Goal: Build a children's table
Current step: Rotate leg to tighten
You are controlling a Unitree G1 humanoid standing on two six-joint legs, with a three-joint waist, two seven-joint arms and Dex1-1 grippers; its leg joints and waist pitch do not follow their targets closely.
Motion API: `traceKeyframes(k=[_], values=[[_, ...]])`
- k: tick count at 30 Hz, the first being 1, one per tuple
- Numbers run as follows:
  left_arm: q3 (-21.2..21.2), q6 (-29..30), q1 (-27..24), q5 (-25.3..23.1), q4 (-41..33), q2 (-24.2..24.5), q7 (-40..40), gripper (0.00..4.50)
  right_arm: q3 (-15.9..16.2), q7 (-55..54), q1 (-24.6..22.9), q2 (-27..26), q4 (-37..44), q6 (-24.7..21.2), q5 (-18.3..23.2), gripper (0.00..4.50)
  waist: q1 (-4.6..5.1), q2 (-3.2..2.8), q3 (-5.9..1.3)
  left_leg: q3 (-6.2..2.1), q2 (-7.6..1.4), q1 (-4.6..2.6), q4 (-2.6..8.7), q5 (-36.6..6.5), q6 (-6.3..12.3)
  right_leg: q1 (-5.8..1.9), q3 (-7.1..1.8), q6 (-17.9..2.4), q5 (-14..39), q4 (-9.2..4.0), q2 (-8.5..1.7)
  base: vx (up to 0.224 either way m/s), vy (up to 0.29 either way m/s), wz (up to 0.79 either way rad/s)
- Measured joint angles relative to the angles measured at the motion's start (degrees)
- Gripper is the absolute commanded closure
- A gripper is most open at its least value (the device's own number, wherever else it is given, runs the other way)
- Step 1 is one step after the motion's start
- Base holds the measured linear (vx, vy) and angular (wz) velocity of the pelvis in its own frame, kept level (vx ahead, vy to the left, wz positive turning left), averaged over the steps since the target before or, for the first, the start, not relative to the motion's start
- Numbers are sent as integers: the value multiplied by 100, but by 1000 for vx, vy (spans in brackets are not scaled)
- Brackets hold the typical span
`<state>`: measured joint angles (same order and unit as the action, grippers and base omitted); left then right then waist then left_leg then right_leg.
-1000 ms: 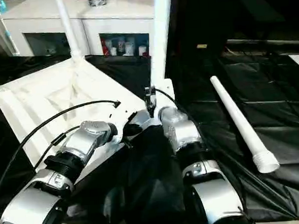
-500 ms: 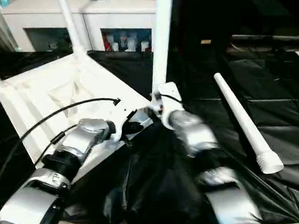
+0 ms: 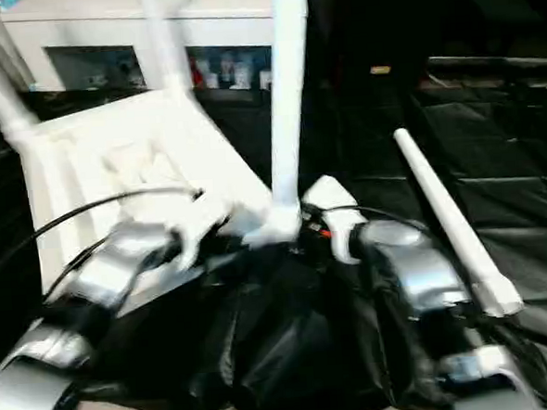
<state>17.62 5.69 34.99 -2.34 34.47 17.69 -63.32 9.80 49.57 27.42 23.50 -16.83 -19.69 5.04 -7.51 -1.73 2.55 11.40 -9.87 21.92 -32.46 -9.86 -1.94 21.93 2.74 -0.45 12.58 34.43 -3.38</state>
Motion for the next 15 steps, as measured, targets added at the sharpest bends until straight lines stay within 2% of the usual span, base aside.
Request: traceKeyframes(k=[3, 9, 15], values=[[138, -62, -149, 17, -343, 161, -180, 450, 46, 198, -99, -25, 86, 129, 72, 3, -53, -5, 1, 1, 0, 10, -24, -14, 6, 2, -3, -1, -2, 6, -3, 0, 0, 0], [139, -99, -354, 48, -634, 358, -457, 450, 158, 592, -278, 94, 95, 495, 159, 3, -42, -7, 3, 2, -1, 10, -35, -22, 0, 4, -4, -1, -5, 20, -4, 0, 0, 0], [140, -86, -371, 43, -668, 394, -445, 450, 186, 594, -271, 79, 17, 622, 155, 3, -40, -6, 4, 2, -7, 12, -62, -21, 1, 14, -5, -1, -3, 54, -4, 0, 0, 0]])
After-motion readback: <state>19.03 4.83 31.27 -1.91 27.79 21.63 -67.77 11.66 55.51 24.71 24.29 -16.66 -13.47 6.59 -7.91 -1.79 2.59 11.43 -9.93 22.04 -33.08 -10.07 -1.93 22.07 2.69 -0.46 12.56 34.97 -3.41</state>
